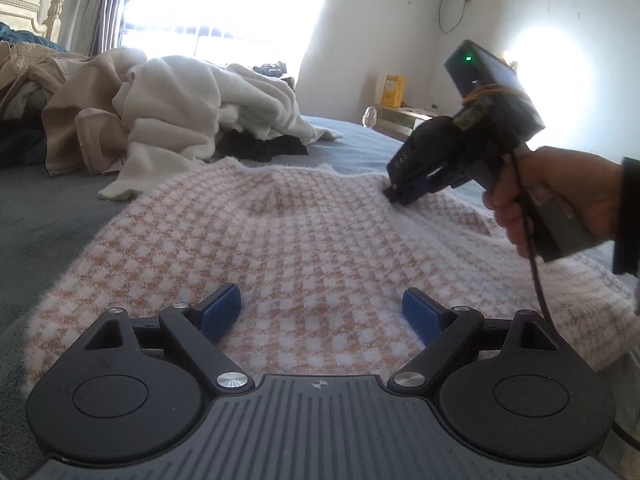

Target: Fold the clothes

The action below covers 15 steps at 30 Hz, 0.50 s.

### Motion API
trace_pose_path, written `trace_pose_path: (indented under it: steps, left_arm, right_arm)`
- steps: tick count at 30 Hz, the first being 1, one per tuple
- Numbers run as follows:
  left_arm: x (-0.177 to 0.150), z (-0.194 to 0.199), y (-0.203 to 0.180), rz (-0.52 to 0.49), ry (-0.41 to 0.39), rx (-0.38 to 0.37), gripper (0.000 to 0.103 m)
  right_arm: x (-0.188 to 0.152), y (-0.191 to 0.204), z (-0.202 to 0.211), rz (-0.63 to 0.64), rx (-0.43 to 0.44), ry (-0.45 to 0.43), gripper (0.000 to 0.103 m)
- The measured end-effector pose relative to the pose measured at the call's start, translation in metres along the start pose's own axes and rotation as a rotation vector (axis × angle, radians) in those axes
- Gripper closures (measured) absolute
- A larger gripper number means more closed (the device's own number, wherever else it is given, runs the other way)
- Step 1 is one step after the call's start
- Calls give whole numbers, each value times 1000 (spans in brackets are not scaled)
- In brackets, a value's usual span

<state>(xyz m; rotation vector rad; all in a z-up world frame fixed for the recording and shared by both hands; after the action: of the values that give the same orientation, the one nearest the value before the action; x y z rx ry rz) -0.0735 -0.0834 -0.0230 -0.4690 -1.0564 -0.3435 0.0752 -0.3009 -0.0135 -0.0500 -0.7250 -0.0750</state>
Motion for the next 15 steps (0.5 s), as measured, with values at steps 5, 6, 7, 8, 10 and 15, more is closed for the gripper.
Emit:
trace_pose_path:
  steps: [5,6,7,8,10,15]
  left_arm:
    - [0,0,0,-1,-9,-3,14]
    - [0,0,0,-1,-9,-5,14]
    - [0,0,0,0,-8,-6,13]
    - [0,0,0,2,-7,-8,13]
    - [0,1,0,3,-6,-11,13]
    - [2,-1,0,16,8,-3,12]
  right_arm:
    - [26,-19,-46,-137,-3,49,85]
    - [27,-23,-54,-164,1,57,85]
    - [29,-25,-54,-182,6,43,85]
    - [32,-26,-48,-187,13,25,85]
    - [40,-31,-21,-204,45,-46,83]
    - [18,-32,95,-150,190,-158,79]
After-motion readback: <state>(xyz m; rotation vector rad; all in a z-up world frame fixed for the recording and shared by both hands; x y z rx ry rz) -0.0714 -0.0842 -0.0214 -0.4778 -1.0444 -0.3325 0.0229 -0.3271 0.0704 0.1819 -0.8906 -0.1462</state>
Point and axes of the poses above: each gripper's, at about its wrist camera, not at the fingertips, and z roughly against the way its jaws point, y to its left, x to its top, the point moved 7 cm from there along -z, roughly the way its jaws point
